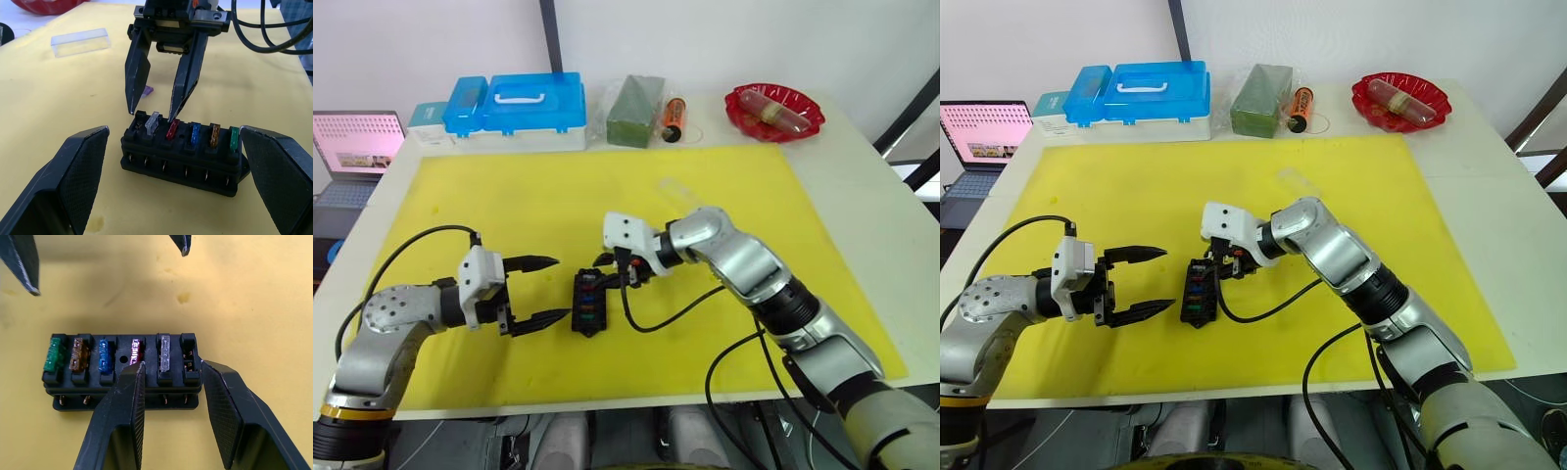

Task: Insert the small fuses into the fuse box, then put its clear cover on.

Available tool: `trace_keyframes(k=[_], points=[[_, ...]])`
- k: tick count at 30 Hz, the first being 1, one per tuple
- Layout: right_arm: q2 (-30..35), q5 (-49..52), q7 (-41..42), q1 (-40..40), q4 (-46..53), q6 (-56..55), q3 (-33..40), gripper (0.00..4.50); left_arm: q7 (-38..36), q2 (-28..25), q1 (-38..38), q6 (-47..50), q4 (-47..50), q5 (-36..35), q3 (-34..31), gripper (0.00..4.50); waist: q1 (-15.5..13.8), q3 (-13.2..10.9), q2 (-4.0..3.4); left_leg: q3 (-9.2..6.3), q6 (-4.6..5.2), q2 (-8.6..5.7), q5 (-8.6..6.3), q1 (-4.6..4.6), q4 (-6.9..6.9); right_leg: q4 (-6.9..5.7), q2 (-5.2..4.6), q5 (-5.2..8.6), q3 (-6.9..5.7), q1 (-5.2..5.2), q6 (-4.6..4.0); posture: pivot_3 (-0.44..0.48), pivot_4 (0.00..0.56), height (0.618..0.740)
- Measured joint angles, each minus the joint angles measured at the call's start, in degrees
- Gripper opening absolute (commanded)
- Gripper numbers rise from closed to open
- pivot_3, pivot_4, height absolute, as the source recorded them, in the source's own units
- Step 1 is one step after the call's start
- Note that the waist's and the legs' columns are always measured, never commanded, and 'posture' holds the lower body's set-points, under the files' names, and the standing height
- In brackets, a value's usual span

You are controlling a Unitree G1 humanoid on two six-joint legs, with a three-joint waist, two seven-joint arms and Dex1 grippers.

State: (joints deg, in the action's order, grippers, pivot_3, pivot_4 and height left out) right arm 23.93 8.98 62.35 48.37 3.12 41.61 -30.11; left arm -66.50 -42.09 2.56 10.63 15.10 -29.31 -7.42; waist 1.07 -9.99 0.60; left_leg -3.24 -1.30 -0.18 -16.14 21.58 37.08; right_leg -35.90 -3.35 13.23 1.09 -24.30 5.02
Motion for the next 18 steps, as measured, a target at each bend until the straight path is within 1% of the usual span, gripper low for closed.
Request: trace_keyframes(k=[5, 8, 11, 12, 18], points=[[-0.56, 1.64, -0.05, -0.02, 0.05, 0.32, 1.97, 1.9, -0.46, 0.0, 0.33, 0.0, -0.03, 0.0, 0.0, 4.5, 0.01, 0.0, 0.0, 0.0, 0.0, 0.0, 0.0, 0.0, 0.0, -0.01, 0.0, -0.01, 0.0, 0.0, 0.01, 0.0, 0.15, 0.74], [-1.07, 2.2, -0.38, -0.24, 0.05, 0.49, 2.24, 1.24, -0.58, 0.14, 0.98, 0.0, -0.47, 0.0, 0.02, 4.5, 0.0, 0.0, 0.0, 0.0, 0.0, 0.0, 0.0, 0.0, 0.0, -0.01, 0.0, -0.02, 0.0, 0.0, 0.03, 0.0, 0.15, 0.74], [-1.6, 2.54, -0.85, -0.53, 0.05, 0.5, 2.25, 0.22, -0.74, 0.38, 1.7, 0.0, -0.49, 0.0, 0.04, 4.5, 0.0, 0.0, 0.0, 0.0, 0.0, 0.0, 0.0, 0.0, 0.0, -0.01, 0.0, -0.02, 0.0, 0.0, 0.03, 0.0, 0.15, 0.74], [-1.72, 2.56, -1.03, -0.71, 0.05, 0.5, 2.25, 0.03, -0.82, 0.38, 1.7, 0.0, -0.49, 0.0, 0.04, 4.5, 0.01, 0.0, 0.0, 0.0, 0.0, 0.0, 0.0, 0.0, 0.0, -0.01, 0.0, -0.02, 0.01, 0.0, 0.03, 0.0, 0.15, 0.74], [-2.54, 2.39, -1.42, -1.1, -0.07, 0.04, 2.08, 0.03, -0.94, 0.38, 1.7, -0.04, -0.51, 0.16, 0.09, 4.5, 0.01, 0.0, 0.0, 0.0, 0.0, 0.0, 0.0, 0.0, 0.0, -0.02, 0.0, -0.02, 0.0, 0.0, 0.03, 0.0, 0.15, 0.74]])
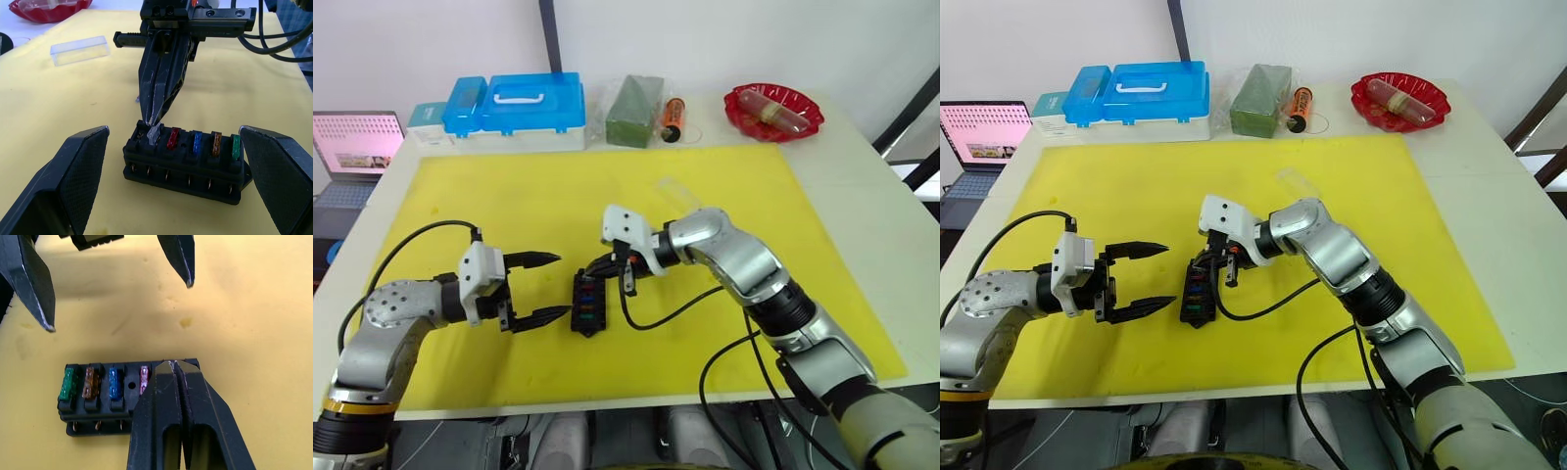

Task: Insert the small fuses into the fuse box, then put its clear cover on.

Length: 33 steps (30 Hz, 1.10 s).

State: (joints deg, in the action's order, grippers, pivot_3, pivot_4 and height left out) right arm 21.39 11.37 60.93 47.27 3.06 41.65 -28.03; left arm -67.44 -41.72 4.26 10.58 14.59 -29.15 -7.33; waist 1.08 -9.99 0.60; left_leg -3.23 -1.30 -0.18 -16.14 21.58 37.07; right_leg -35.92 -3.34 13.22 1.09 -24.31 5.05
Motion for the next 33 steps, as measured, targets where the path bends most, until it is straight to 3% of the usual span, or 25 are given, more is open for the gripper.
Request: trace_keyframes(k=[24, 33], points=[[-0.53, -3.4, 0.41, 0.29, -3.31, -3.14, -3.2, 0.03, 0.25, -0.01, -0.63, -0.21, 0.01, 0.42, 0.94, 4.5, -0.02, 0.01, 0.0, 0.0, 0.0, 0.0, 0.0, -0.07, 0.0, -0.04, 0.0, 0.01, 0.0, 0.05, -0.01, 0.0, 0.15, 0.74], [-1.04, -2.6, 0.17, -1.08, -3.71, -5.14, -1.3, 0.03, 0.2, -0.1, -1.25, -0.46, 0.0, 0.43, 0.93, 4.5, -0.02, 0.01, 0.01, 0.0, 0.0, 0.0, 0.0, -0.07, 0.0, -0.04, 0.0, 0.01, 0.0, 0.05, -0.01, 0.0, 0.15, 0.74]])
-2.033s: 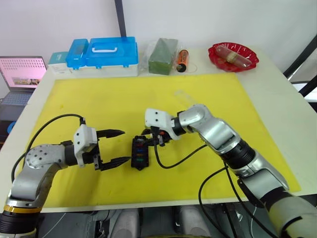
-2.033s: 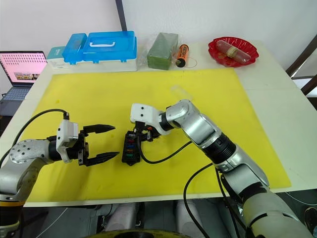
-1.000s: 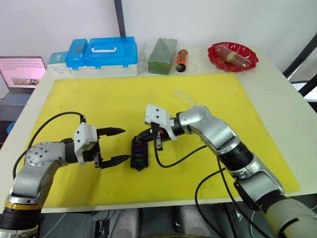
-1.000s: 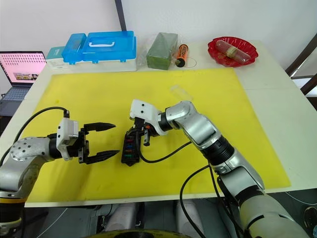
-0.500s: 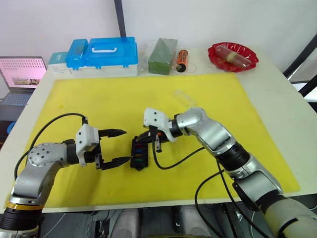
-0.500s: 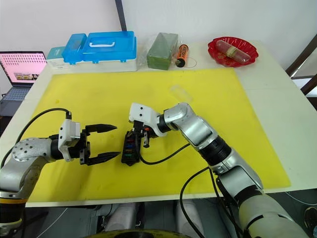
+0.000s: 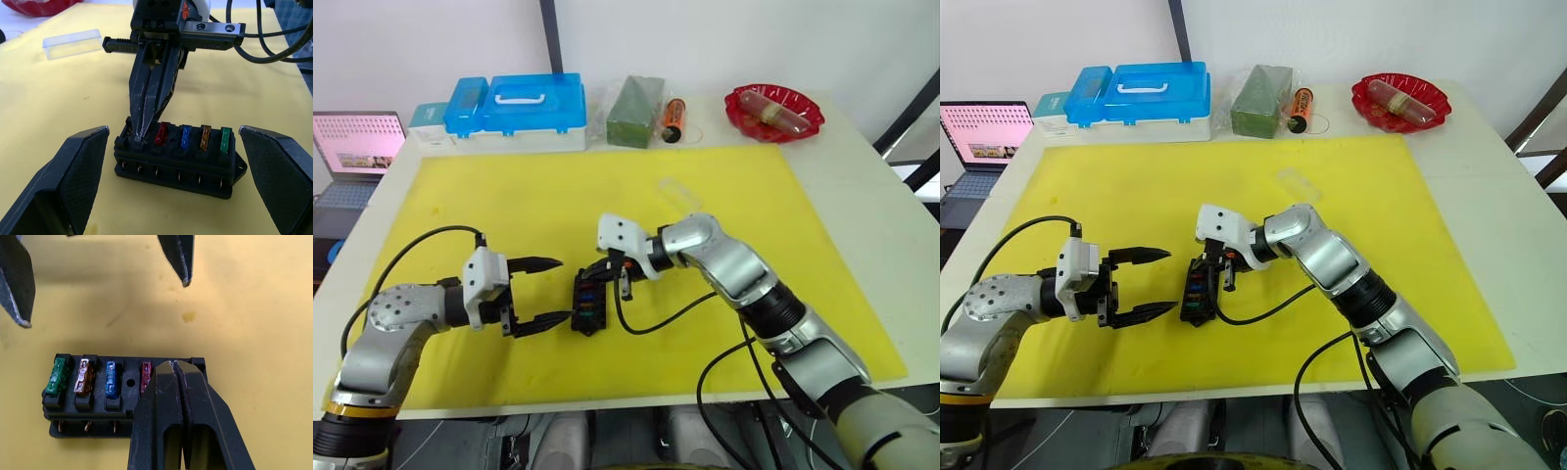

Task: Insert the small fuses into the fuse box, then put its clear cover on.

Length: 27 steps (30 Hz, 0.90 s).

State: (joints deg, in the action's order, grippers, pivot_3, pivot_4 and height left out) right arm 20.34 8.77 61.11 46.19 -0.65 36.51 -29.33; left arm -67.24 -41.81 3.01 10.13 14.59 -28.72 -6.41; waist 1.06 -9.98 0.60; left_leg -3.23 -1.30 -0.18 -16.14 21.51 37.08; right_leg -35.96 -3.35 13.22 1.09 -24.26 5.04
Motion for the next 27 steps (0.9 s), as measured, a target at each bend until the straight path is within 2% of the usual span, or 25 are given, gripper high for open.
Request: trace_keyframes(k=[5, 7, 9, 12, 14, 19, 27], points=[[0.13, 4.65, 0.5, -0.39, 5.17, 2.12, 5.08, 0.03, -0.5, -0.65, -0.03, -0.28, -0.24, -0.75, -0.81, 4.5, -0.01, -0.01, -0.01, -0.04, 0.0, 0.0, 0.0, 0.03, -0.01, 0.0, 0.0, 0.0, 0.0, -0.04, 0.0, 0.0, 0.15, 0.74], [1.12, 5.79, 0.15, -0.63, 7.57, 1.76, 7.35, 0.43, -0.27, -0.81, 0.29, 0.57, -0.41, -1.94, -1.93, 4.5, -0.1, -0.01, -0.01, -0.04, 0.0, 0.0, 0.0, 0.03, -0.01, 0.0, -0.01, 0.0, -0.01, -0.04, 0.0, 0.0, 0.15, 0.74], [3.67, 6.87, -0.88, -1.88, 10.1, 1.96, 11.15, 0.98, -0.17, -1.72, 1.2, 1.29, -1.61, -2.81, -3.61, 4.5, -0.43, -0.02, 0.02, -0.04, 0.0, -0.01, 0.0, 0.07, 0.02, 0.01, -0.02, 0.0, -0.04, -0.03, 0.0, 0.0, 0.15, 0.74], [11.93, 7.04, -1.27, -5.98, 11.25, 1.22, 16.91, 2.07, -0.26, -4.77, 1.97, 0.52, -6.11, -2.67, -7.58, 4.5, -0.5, -0.01, 0.03, 0.08, 0.0, -0.08, 0.0, 0.08, 0.03, 0.06, -0.11, 0.1, -0.1, 0.02, -0.15, 0.0, 0.15, 0.74], [17.47, 6.06, -1.44, -10.55, 9.41, -0.9, 20.4, 2.76, 0.05, -5.56, 2.22, -0.33, -10.24, -2.44, -10.73, 4.5, -0.32, -0.01, 0.04, 0.2, 0.0, -0.08, 0.0, 0.08, -0.01, 0.12, -0.11, 0.1, -0.08, 0.01, -0.14, 0.0, 0.15, 0.74], [24.13, 4.88, -2.17, -17.5, 4.63, -6.2, 26.34, 4.48, 0.8, -5.77, 1.61, -3.14, -15.91, -1.0, -14.14, 4.5, 0.24, -0.03, 0.04, 0.33, 0.01, 0.0, 0.0, 0.02, -0.06, 0.08, -0.04, 0.06, 0.01, -0.05, -0.06, 0.0, 0.15, 0.74], [26.54, 5.03, -5.26, -26.63, 2.21, -8.14, 33.38, 4.48, 1.08, -7.26, -0.98, -9.48, -25.11, 3.0, -17.4, 4.5, -0.29, -0.03, 0.05, 0.34, 0.0, 0.01, 0.0, 0.03, -0.01, 0.05, -0.08, 0.14, 0.01, -0.04, -0.2, 0.0, 0.15, 0.74]])
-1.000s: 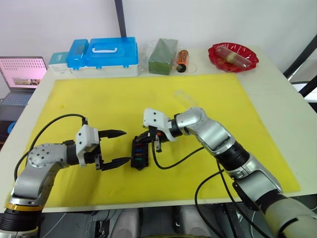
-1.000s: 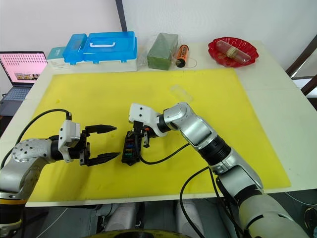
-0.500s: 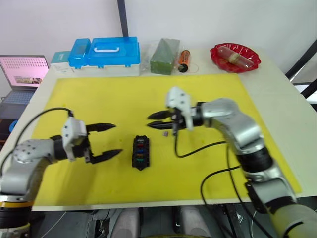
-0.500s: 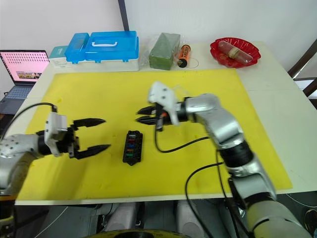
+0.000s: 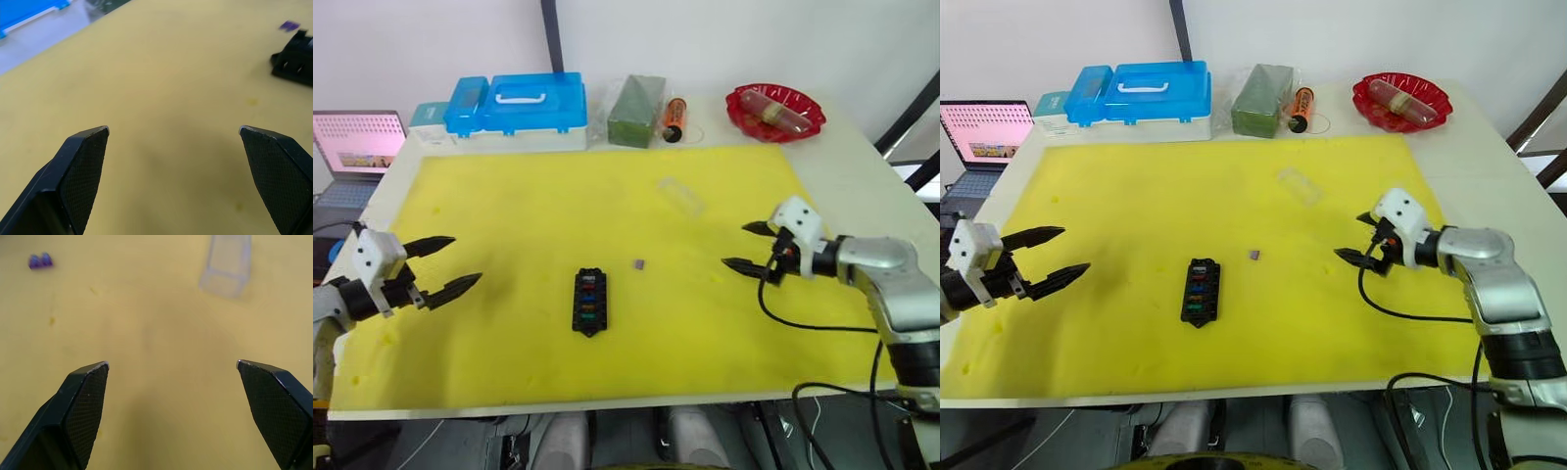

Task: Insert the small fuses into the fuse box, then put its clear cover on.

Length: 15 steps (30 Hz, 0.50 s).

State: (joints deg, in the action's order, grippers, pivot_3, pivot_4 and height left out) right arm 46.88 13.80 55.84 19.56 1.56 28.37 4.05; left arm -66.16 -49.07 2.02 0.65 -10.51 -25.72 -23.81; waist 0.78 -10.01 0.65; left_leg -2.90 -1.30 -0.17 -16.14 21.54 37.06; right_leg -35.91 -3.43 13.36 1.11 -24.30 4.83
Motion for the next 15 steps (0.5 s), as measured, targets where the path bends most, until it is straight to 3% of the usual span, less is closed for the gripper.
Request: trace_keyframes(k=[8, 15], points=[[-0.24, 1.43, -2.61, -0.52, 1.14, 3.89, 1.39, 4.48, -0.9, -0.11, 0.36, -0.03, 0.58, 0.24, 0.63, 4.5, 0.02, 0.0, 0.0, -0.01, 0.0, 0.01, 0.0, -0.01, 0.0, -0.01, 0.0, -0.01, 0.0, 0.01, 0.02, 0.0, 0.15, 0.74], [-1.66, 8.94, -5.2, -0.5, 8.27, 16.72, 3.34, 4.48, -1.65, -0.11, 4.34, 2.85, 5.17, -2.27, 1.64, 4.5, -0.03, 0.0, 0.01, -0.05, 0.0, 0.01, 0.0, 0.0, 0.01, -0.03, 0.0, -0.07, -0.01, 0.02, 0.13, 0.0, 0.15, 0.74]])
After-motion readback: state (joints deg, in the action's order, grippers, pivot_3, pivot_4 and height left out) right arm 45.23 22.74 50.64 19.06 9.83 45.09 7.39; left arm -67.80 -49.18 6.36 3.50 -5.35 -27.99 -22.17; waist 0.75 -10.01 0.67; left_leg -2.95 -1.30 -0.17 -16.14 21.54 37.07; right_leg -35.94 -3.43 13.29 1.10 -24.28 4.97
